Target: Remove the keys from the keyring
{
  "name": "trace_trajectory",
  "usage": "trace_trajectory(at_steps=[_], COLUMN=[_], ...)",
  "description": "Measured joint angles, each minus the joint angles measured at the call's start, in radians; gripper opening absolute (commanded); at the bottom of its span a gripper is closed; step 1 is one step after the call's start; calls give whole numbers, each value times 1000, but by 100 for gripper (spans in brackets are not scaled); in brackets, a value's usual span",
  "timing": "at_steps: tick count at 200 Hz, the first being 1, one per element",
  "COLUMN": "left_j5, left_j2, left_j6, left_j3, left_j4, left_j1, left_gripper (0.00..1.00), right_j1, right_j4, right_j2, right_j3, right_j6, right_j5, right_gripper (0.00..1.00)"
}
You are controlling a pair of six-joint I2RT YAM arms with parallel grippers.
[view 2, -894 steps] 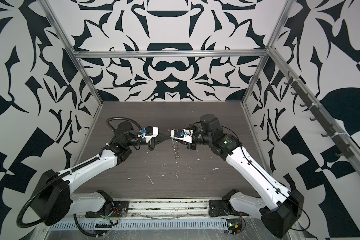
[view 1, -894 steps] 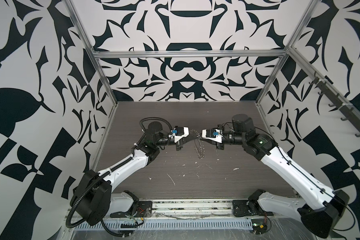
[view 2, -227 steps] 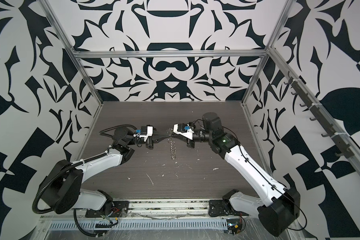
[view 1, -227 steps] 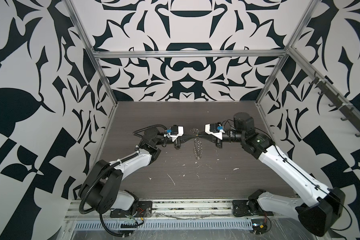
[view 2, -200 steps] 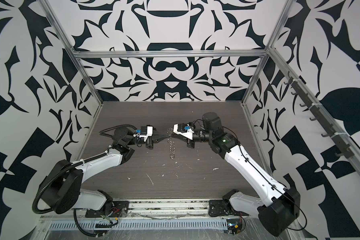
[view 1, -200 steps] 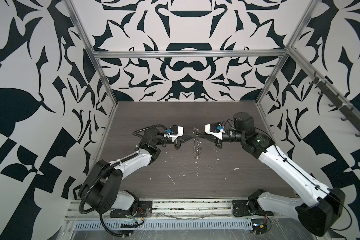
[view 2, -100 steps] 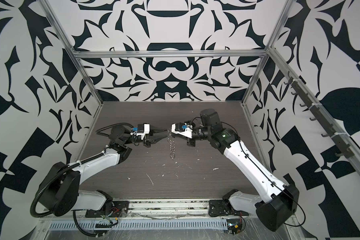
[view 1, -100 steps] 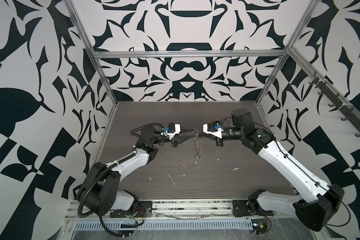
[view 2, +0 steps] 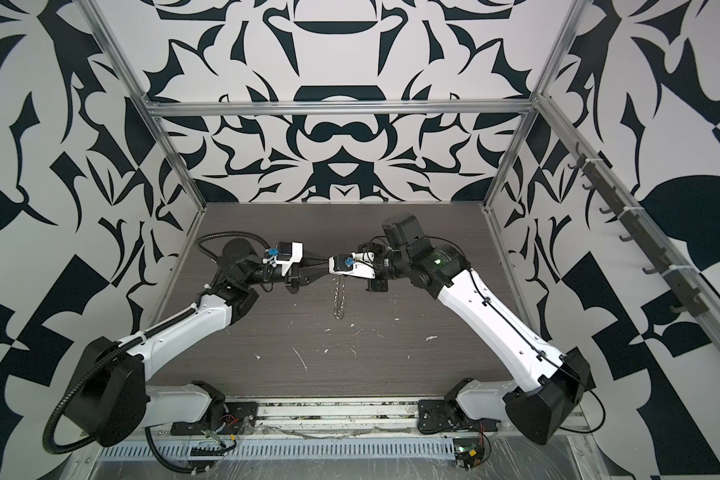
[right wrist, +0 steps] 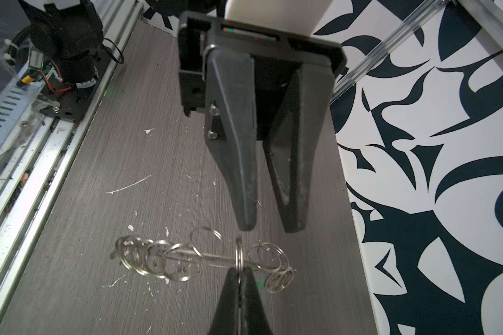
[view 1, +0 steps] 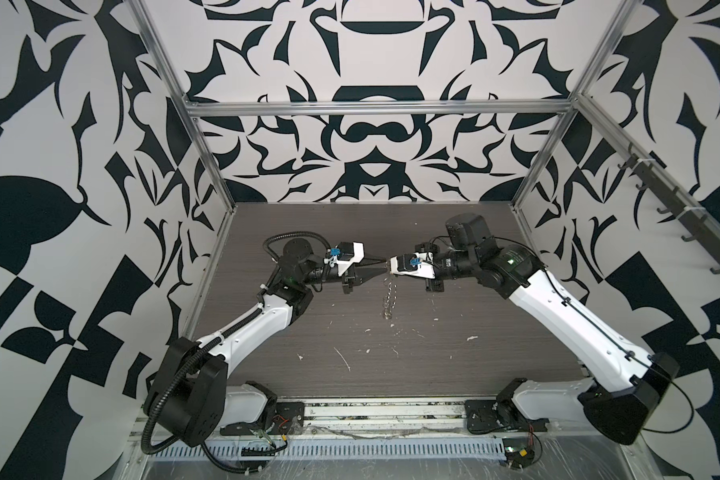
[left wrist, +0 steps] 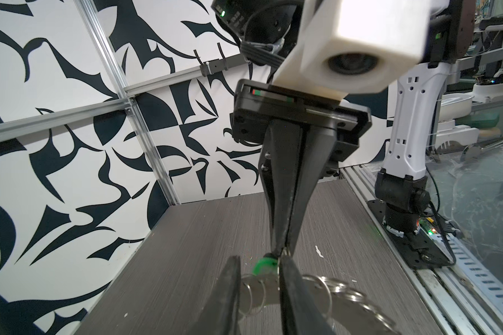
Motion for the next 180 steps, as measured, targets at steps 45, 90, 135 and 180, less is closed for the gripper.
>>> trace_trajectory(at_steps=[45,90,135,180], left_j5=[1,2,2,-1], left_j2=[10,10,10,10], left_j6=[0,26,64,108], left_j3=[8,24,52,56], left_j4=[-36,-87,-158,-235], left_j1=[-11,-24,-45,-52], left_gripper=[26,26,23,2], right_j1=[11,14,20,20], right_j4=[-34,-54,-57,-61], right_j2=[5,25,35,35], right_j3=[29,39,47,47], right_j6=[-9,-12,-12,-11], right_j5=[33,45,50,51], right_gripper=[0,0,0,0])
